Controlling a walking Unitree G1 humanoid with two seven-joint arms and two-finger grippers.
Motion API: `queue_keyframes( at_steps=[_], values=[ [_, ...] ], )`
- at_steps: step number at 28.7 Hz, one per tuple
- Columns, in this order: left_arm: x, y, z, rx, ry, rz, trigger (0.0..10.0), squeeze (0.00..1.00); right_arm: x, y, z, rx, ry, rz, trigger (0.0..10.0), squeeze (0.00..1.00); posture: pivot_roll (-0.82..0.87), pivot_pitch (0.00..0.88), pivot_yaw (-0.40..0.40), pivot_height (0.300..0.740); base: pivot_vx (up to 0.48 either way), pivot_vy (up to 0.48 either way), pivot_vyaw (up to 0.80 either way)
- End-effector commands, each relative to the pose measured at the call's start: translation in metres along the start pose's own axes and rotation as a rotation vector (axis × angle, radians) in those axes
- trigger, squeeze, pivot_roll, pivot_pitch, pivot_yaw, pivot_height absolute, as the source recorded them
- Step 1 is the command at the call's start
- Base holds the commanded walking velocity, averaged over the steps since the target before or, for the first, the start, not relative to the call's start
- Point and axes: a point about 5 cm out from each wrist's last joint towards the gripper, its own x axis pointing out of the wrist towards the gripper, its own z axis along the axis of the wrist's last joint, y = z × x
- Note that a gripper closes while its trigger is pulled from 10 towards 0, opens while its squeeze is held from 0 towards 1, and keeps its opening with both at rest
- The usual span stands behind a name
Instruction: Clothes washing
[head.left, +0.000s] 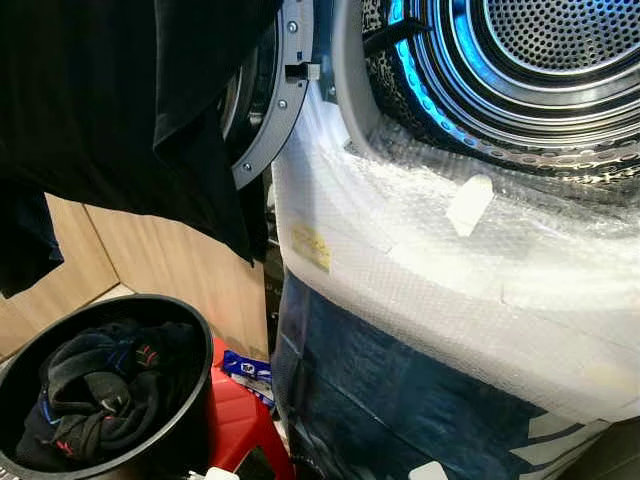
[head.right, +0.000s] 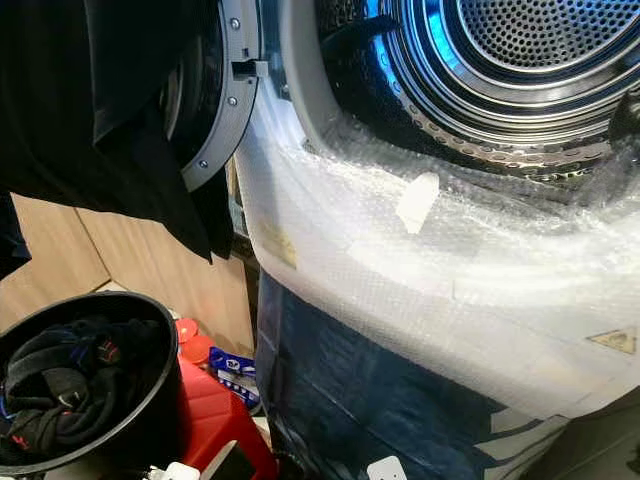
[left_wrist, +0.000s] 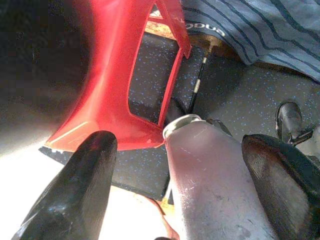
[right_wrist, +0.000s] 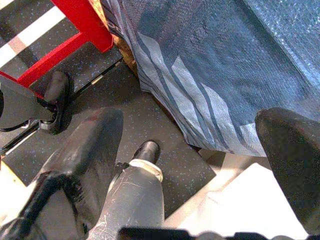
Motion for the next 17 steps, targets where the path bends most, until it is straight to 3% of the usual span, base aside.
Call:
queue_keyframes(
  at_steps=[1,11,14,15,17],
  values=[
    [-0.001,0.001,-0.008,0.005,0.033,0.002,10.0,0.00,-0.001,0.000,-0.004,0.008,0.017,-0.009,10.0,0.00,0.05,0.000,-0.025,0.740,0.000,0.000,0.00],
    [0.000,0.009,0.003,0.012,0.000,0.020,10.0,0.00,0.002,-0.004,0.009,0.045,-0.020,-0.033,10.0,0.00,0.05,0.000,-0.013,0.740,0.000,0.000,0.00],
    [0.002,0.013,0.020,-0.009,-0.067,0.020,10.0,0.00,0.003,-0.007,0.018,0.081,-0.064,-0.037,10.0,0.00,0.05,0.000,-0.016,0.740,0.000,0.000,0.00],
    [0.004,0.015,0.034,0.022,-0.121,0.012,10.0,0.00,0.003,-0.009,0.028,0.106,-0.103,-0.031,10.0,0.00,0.06,0.000,-0.021,0.740,0.000,0.000,0.00],
    [0.004,0.015,0.043,0.033,-0.155,0.002,10.0,0.00,0.004,-0.010,0.034,0.117,-0.128,-0.026,10.0,0.00,0.06,0.000,-0.024,0.740,0.000,0.000,0.00]
  ],
)
